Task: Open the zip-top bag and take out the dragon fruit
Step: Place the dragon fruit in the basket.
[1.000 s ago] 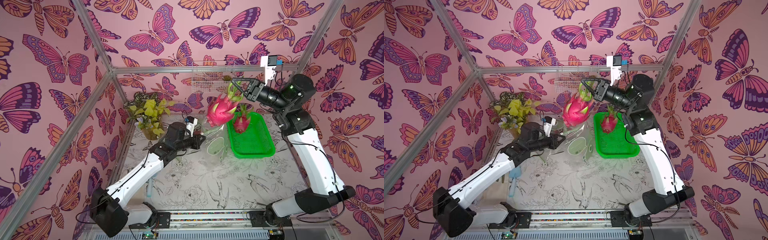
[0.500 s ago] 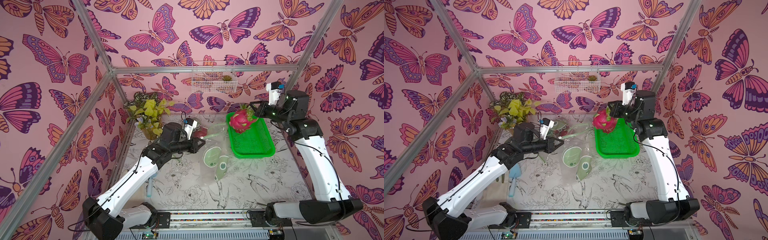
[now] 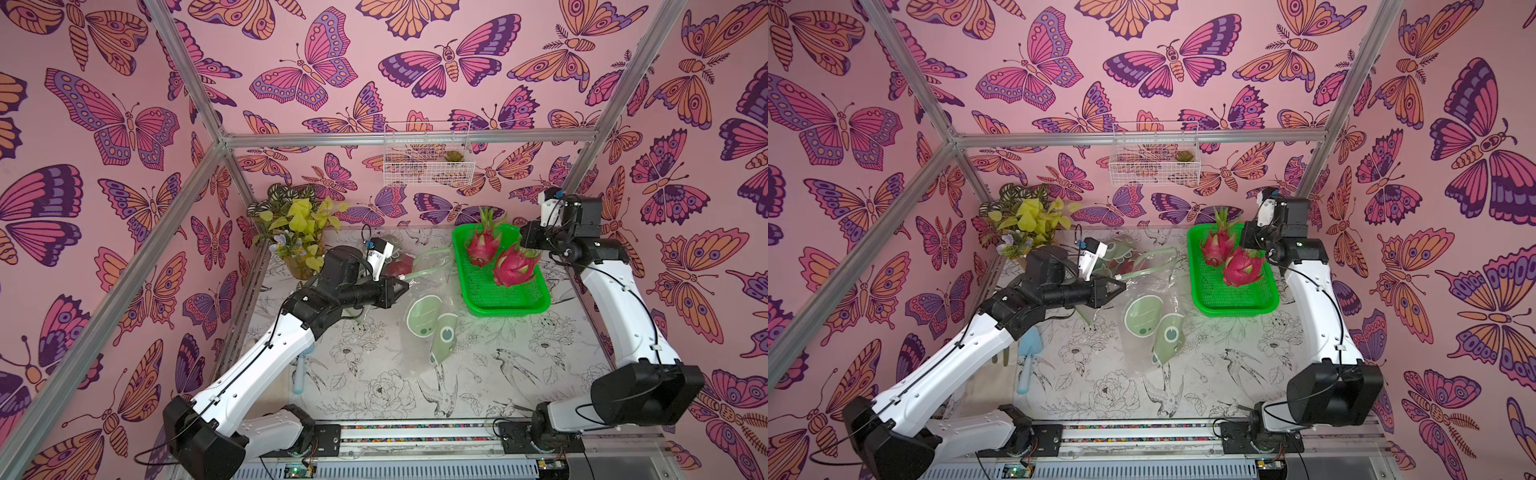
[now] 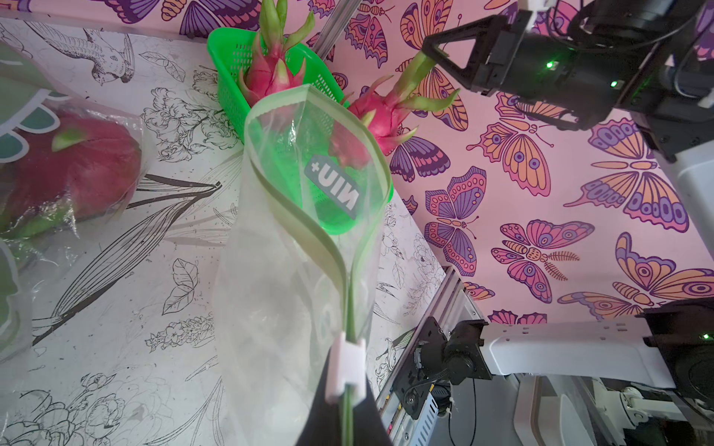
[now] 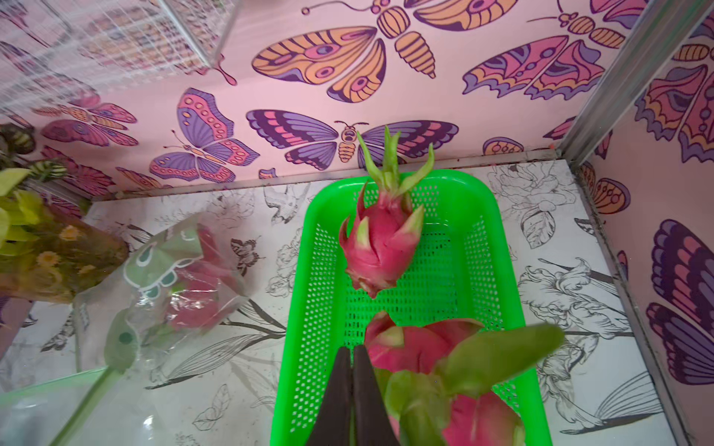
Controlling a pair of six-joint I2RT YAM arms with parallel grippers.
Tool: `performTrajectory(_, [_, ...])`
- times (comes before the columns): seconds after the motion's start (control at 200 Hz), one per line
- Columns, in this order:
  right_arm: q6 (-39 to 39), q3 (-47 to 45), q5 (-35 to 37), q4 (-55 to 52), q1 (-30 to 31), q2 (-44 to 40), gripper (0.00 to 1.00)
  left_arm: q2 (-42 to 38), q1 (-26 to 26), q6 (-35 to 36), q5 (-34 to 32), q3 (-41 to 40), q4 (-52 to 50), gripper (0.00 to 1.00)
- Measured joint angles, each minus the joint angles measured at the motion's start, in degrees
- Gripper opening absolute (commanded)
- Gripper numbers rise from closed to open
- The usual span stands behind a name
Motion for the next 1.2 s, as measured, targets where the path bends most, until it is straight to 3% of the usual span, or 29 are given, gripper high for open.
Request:
performTrajectory(0.205, [-3.5, -0.2, 2.2, 1.2, -1.1, 6.2, 0.0, -0.7, 0.2, 0.2, 0.0, -0.4, 0.0, 0.0])
performTrajectory(0.456, [-7.9, 7.3, 4.7, 0.8, -1.8, 17.6, 0.0, -0.7, 0.3, 0.2, 0.0, -0.6, 0.0, 0.0])
performTrajectory(0.806, [-9.7, 9.2, 6.5, 1.0, -2.6, 20.3, 0.0, -0.9, 0.7, 0.2, 0.0, -1.2, 0.0, 0.0])
performTrajectory(1.007, [-8.8, 12.3, 6.4, 0.0, -2.7, 23.1, 0.42, -0.9, 1.2, 0.2, -0.2, -1.2, 0.0, 0.0])
performTrajectory(1.202, [-7.0, 17.0, 3.2, -3.5, -2.7, 22.2, 0.51, -0.9, 2.6, 0.3, -1.8, -1.2, -1.1, 0.0])
